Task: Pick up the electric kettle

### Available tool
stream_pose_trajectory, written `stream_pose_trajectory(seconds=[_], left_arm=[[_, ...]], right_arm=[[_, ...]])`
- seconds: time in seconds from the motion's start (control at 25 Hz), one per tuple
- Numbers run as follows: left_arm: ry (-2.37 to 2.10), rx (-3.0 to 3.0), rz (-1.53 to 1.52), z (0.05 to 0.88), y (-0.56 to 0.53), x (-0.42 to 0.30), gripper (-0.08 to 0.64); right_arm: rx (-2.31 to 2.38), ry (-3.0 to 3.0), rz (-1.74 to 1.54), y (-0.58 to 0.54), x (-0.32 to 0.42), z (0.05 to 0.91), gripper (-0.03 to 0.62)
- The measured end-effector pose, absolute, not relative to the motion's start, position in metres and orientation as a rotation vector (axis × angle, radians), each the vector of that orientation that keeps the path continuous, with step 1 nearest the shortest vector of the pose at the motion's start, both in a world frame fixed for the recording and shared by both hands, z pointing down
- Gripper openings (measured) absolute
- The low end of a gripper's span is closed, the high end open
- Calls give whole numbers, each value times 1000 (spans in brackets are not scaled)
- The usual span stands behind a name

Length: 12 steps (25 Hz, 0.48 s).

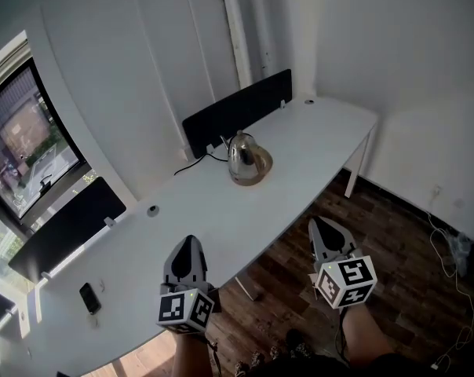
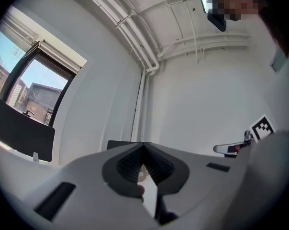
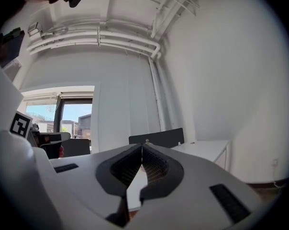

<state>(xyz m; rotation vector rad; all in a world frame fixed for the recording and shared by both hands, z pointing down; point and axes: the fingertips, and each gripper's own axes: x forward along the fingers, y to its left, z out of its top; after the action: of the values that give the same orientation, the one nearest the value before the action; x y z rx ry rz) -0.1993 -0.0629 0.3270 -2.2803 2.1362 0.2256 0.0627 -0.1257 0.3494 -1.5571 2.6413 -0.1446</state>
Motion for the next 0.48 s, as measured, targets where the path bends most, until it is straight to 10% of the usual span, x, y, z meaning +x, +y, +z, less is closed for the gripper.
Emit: stream_pose_trajectory(seconds=[0.48], left_arm=[[2232, -2171, 213, 326, -148, -205, -3]], right_arm=[[-1468, 2695, -171, -234, 52, 357, 8]])
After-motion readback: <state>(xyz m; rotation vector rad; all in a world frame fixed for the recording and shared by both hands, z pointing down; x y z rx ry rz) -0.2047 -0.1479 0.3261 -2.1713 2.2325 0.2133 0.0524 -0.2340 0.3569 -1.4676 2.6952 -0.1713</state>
